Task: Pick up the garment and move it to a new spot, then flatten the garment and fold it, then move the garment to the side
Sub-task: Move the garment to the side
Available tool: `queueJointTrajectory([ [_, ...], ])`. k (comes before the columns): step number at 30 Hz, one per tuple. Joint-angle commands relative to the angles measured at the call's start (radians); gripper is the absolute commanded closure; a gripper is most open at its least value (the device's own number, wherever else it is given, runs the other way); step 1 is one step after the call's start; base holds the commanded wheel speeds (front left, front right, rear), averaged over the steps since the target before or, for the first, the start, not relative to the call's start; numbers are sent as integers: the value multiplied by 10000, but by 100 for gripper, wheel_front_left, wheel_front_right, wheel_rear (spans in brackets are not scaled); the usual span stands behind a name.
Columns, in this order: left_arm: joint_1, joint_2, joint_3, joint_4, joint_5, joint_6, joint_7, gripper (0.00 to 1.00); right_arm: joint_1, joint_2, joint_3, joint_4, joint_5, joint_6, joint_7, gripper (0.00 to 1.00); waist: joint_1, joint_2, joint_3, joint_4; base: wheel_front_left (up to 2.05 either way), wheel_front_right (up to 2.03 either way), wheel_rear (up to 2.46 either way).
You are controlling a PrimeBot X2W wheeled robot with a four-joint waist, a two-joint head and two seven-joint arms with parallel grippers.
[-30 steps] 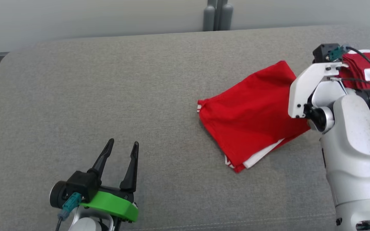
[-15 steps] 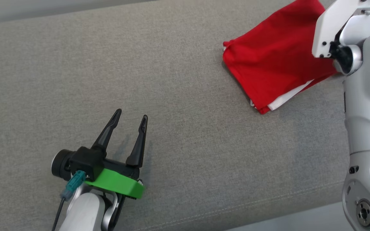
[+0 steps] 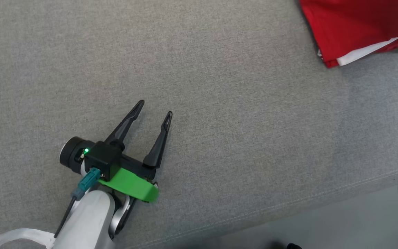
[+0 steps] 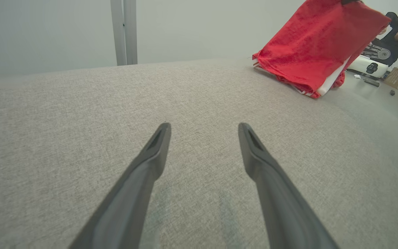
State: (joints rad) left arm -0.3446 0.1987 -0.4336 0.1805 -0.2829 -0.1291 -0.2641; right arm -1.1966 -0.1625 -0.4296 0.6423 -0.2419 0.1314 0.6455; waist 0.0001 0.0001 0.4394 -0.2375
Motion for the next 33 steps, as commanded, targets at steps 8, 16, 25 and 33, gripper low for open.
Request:
queueJointTrajectory([
  [8, -354, 332, -395, 27, -124, -22, -6, 0, -53, -427, -1871, -598, -1241, -16, -106, 100, -1, -1, 678, 903, 0, 0, 0],
  [16, -244, 514, -724, -189, -103, -22, -6, 0, 137, -768, -3741, -1322, -2771, -17, -777, 74, -1, -1, 974, 1563, 0, 0, 0],
  [25, -567, 512, -901, -614, 59, -23, -6, 0, -8, -823, -4451, -1259, -3732, -17, -2508, 0, -1, -1, 1082, 1855, 0, 0, 0],
  [33, -202, 549, -542, -769, 106, 169, -8, 0, 98, -513, -3822, -273, -3518, -17, -3780, 0, -1, -1, 552, 1880, 0, 0, 0],
])
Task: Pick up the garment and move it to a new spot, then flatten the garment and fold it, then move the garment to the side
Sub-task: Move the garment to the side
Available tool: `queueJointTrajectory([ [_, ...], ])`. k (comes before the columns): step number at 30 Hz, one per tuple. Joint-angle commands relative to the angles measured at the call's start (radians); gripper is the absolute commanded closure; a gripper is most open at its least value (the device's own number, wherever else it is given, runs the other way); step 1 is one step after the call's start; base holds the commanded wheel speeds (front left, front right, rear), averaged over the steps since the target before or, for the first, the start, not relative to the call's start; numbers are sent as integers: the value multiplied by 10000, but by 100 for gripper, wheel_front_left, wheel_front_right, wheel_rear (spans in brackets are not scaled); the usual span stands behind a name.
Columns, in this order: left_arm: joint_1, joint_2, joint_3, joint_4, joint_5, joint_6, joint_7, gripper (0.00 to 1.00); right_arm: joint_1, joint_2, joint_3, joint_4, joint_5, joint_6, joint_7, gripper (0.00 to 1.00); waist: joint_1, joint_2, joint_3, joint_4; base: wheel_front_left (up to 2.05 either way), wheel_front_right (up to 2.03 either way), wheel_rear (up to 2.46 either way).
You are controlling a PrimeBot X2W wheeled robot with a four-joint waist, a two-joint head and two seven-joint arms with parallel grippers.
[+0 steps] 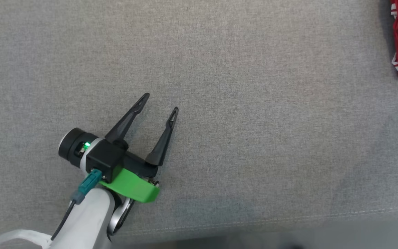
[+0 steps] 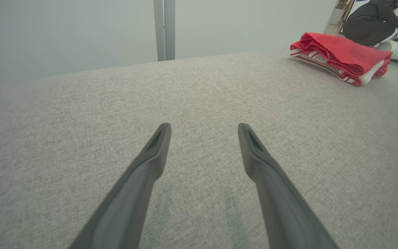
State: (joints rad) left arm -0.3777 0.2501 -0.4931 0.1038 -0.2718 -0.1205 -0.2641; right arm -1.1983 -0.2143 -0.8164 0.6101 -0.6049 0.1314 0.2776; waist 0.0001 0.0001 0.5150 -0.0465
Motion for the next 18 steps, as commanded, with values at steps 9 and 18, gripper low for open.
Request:
queueJointTrajectory([
  [9, 1078, -587, 1369, 109, -724, 535, -6, 0, 1163, 304, 1728, 1453, 1470, -17, -1974, 0, -1, -1, -1713, -191, 0, 0, 0],
  [18, 1747, -1187, 2570, 893, -1279, 1031, -6, 0, 2701, 925, 3524, 2235, 4230, -17, -3464, 0, -1, -1, -3446, -108, 0, 0, 0],
])
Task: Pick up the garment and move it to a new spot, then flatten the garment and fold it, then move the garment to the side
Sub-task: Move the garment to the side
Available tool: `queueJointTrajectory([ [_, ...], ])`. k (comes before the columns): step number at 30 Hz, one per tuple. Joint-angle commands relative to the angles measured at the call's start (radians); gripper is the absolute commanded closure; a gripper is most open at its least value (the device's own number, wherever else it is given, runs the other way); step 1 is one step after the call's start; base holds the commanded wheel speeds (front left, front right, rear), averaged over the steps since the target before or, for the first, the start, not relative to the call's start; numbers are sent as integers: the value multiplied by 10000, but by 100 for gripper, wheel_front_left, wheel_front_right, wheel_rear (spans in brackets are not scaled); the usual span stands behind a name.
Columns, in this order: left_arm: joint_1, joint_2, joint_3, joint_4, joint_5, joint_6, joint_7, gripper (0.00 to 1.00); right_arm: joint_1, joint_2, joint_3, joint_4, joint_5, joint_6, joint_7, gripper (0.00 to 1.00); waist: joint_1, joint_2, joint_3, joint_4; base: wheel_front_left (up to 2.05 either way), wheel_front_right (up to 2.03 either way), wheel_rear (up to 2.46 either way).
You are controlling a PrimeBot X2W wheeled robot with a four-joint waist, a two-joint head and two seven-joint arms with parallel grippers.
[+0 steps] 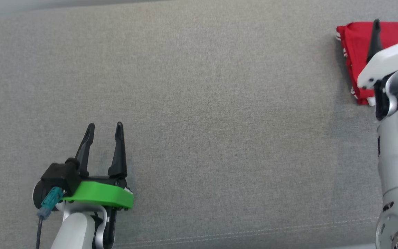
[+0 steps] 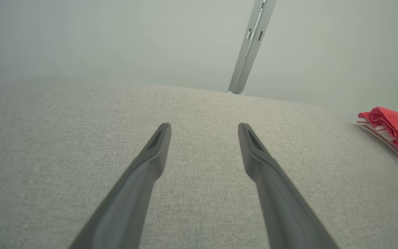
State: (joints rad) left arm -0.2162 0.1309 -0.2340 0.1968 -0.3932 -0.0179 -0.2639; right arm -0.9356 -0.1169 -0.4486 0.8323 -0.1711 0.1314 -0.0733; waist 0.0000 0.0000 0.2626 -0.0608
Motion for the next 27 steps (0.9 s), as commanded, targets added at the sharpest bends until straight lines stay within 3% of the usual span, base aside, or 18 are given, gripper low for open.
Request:
queueJointTrajectory([
  [1, 212, -56, 103, 51, -79, 54, -8, 0, 385, -1, 106, -2, 204, -17, -152, 0, 0, 0, -1205, 75, 0, 0, 0],
  [7, 762, -254, 873, 502, -241, 386, -8, 0, 2129, 257, 1996, -728, 1869, -17, -1020, 0, 0, 0, -2256, 267, 0, 0, 0],
  [11, 961, -56, 1079, 827, 5, 472, -8, 0, 3371, 269, 2975, -1654, 2484, -15, -1339, 0, 0, 0, -2753, 447, 0, 0, 0],
  [18, 1446, 276, 1270, 687, 94, -12, -8, 0, 5723, 292, 4119, -3663, 2502, -15, -1243, 0, 0, 0, -3161, 638, 0, 0, 0],
  [27, 2418, 34, 1703, 79, 463, -719, -5, 0, 7564, 619, 4105, -5283, 2147, -15, -1555, 0, 0, 0, -3192, 728, 0, 0, 0],
])
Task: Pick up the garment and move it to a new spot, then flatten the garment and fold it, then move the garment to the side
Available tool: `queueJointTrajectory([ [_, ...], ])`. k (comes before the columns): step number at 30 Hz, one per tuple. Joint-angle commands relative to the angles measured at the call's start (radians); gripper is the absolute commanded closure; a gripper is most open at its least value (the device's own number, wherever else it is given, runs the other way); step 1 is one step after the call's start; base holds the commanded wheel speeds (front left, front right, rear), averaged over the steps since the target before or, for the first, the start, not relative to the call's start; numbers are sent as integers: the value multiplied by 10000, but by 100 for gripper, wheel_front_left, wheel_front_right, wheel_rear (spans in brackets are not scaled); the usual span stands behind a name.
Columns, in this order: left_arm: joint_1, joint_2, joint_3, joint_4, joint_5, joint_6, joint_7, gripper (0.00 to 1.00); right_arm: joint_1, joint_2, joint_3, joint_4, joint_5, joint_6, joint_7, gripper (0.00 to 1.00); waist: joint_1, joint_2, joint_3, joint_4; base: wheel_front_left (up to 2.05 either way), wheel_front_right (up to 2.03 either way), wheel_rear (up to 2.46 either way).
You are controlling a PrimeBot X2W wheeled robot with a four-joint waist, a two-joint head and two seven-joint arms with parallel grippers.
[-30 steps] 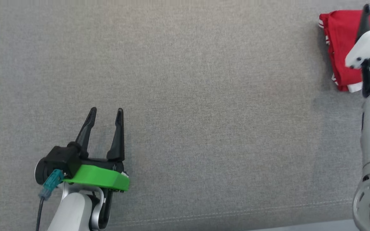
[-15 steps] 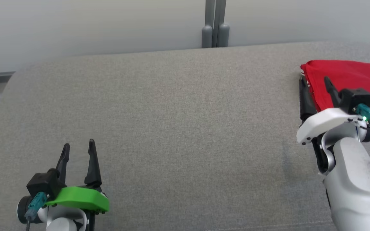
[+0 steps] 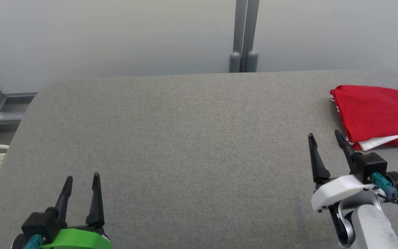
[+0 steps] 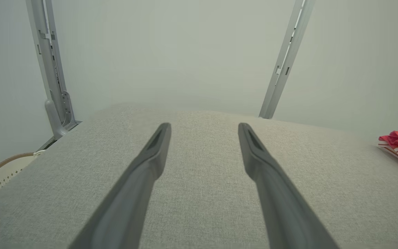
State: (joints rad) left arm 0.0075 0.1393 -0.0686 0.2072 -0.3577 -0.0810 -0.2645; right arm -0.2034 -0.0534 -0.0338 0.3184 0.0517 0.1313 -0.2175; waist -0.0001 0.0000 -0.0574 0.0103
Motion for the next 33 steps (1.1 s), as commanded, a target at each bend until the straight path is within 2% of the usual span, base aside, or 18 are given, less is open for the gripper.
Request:
queueJointTrajectory([
  [1, 256, -98, 78, -58, 182, -145, 1, 0, 407, -2, -86, -249, -157, -13, -163, 0, 1, 0, 7, 36, 0, 0, 0],
  [8, 650, -372, 224, -131, 695, -304, 1, 0, 1370, 17, -169, -622, 98, -13, -422, 0, 1, 0, -47, 211, 0, 0, 0],
  [14, 841, -482, 265, 337, 963, -417, -2, 0, 1993, 19, -105, -531, 154, -13, -474, 0, 1, 0, -137, 274, 0, 0, 0],
  [27, 1049, -661, 723, 824, 1355, -484, -2, 0, 2235, 20, -1, -438, 259, -13, -476, 0, 1, 0, -274, 92, 0, 0, 0],
  [33, 1048, -728, 759, 1041, 1439, -492, -2, 0, 2367, 20, 11, -5, 326, -13, -470, 0, 1, 0, -249, 73, 0, 0, 0],
])
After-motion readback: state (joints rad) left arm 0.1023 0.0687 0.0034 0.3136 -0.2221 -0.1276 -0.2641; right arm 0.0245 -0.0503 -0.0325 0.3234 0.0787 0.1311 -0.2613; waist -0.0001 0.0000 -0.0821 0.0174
